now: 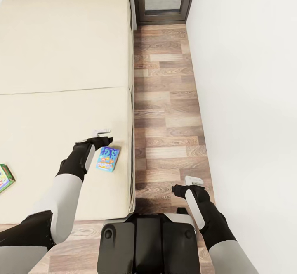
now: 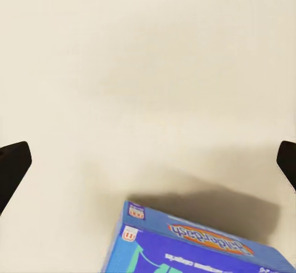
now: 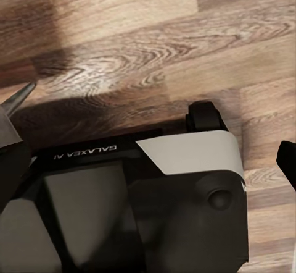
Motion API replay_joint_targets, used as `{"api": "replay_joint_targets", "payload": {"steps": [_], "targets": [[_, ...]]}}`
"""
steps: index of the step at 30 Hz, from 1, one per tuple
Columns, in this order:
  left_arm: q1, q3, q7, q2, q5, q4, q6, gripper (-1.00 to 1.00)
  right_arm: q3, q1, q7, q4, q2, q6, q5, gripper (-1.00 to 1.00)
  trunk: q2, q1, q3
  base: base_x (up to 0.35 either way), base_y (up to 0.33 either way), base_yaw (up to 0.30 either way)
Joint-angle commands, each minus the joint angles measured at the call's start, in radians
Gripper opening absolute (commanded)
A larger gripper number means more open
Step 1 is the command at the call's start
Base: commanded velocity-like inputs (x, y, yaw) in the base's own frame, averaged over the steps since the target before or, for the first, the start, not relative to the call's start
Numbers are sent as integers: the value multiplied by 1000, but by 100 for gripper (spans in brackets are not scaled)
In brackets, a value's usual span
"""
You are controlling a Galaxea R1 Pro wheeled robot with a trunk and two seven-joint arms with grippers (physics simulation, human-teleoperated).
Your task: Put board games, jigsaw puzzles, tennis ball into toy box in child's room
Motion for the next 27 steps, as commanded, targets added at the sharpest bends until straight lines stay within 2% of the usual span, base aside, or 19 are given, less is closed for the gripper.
{"api": "replay_joint_targets", "payload": {"steps": [1,9,27], "targets": [[-1,7,-10,-2,-8,-6,5,100,2,0,-10,-2,0,2,-10,100,-2,1,-3,0,0,0],[-1,6,-9,-3,-3,-17,6,100,1,0,-10,-5,-1,2,-8,100,-2,1,-11,0,0,0],[-1,5,-8,-11,-4,-39,6,100,-1,0,-10,-2,-1,2,-11,100,-2,1,-12,0,0,0]]}}
